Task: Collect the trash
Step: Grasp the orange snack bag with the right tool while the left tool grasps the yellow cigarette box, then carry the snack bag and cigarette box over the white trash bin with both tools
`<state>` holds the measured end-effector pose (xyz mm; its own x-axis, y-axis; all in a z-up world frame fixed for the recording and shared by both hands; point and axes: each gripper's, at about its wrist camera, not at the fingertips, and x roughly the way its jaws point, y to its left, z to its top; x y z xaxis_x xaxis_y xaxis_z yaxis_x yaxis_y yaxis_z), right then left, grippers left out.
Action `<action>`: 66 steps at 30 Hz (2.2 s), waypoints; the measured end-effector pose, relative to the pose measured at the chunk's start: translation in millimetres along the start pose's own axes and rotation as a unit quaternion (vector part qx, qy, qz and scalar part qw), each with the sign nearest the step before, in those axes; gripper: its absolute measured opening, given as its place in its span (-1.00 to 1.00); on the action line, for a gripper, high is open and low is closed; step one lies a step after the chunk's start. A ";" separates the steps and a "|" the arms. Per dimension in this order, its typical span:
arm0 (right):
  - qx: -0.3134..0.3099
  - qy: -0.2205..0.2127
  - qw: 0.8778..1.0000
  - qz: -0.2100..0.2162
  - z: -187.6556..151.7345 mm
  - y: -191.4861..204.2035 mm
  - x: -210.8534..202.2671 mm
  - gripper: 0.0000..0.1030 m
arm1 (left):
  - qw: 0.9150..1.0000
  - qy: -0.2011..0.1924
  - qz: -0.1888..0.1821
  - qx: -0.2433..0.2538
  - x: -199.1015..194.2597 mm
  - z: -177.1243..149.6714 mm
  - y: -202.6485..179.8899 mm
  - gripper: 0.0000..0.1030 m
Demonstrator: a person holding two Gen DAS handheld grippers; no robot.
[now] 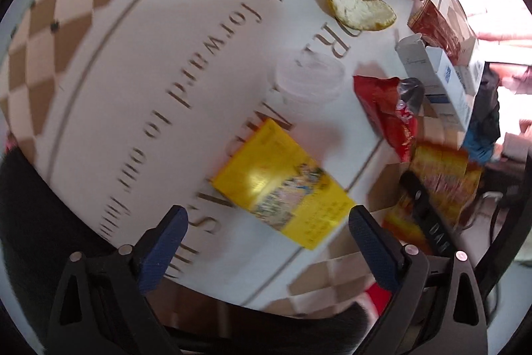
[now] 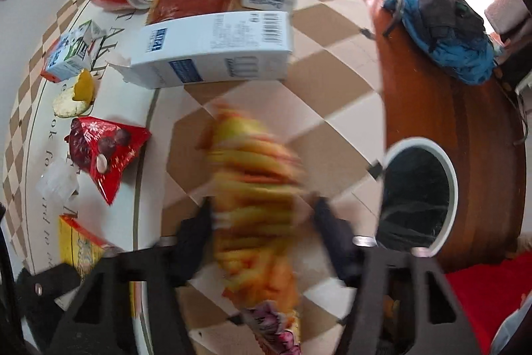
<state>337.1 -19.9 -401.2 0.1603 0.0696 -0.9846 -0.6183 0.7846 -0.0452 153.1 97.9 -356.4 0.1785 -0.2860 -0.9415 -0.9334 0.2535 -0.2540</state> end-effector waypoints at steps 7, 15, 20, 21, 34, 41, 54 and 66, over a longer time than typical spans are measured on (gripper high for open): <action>0.054 0.009 0.998 0.031 -26.3 -33.7 -8.3 -0.09 | 0.997 -0.022 0.027 -0.069 11.6 14.0 -27.9 0.58; 0.097 0.023 0.991 0.084 -52.9 -56.8 -7.8 -0.09 | 0.989 -0.072 0.114 0.057 16.1 5.5 -60.0 0.22; 0.099 0.049 0.986 0.126 -74.6 -57.4 -6.2 -0.04 | 0.938 -0.080 0.174 0.289 16.9 -11.1 -84.7 0.19; 0.099 0.052 0.985 0.133 -78.8 -57.3 -6.1 0.12 | 0.927 -0.084 0.185 0.316 16.2 -12.9 -84.6 0.20; 0.185 0.018 0.978 0.095 -74.0 -57.7 -8.3 0.64 | 0.965 -0.082 0.140 0.204 16.2 -11.9 -30.2 0.25; 0.140 0.004 0.990 -0.020 -70.3 -25.1 -5.1 0.33 | 0.952 -0.141 0.161 0.218 4.7 -44.2 -10.8 0.01; 0.061 -0.051 0.995 0.052 -97.7 4.9 -47.1 -0.46 | 0.895 -0.262 0.187 0.307 -83.5 -99.2 -4.9 0.01; 0.059 -0.143 0.980 0.128 -130.5 -17.0 -150.8 -0.48 | 0.865 -0.345 0.118 0.345 -140.3 -134.0 -32.3 0.01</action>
<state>223.1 -124.1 -274.0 0.2307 0.4295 -0.8731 -0.5765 0.7832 0.2329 116.6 6.0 -186.4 0.3737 0.4072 -0.8334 -0.6034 0.7891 0.1150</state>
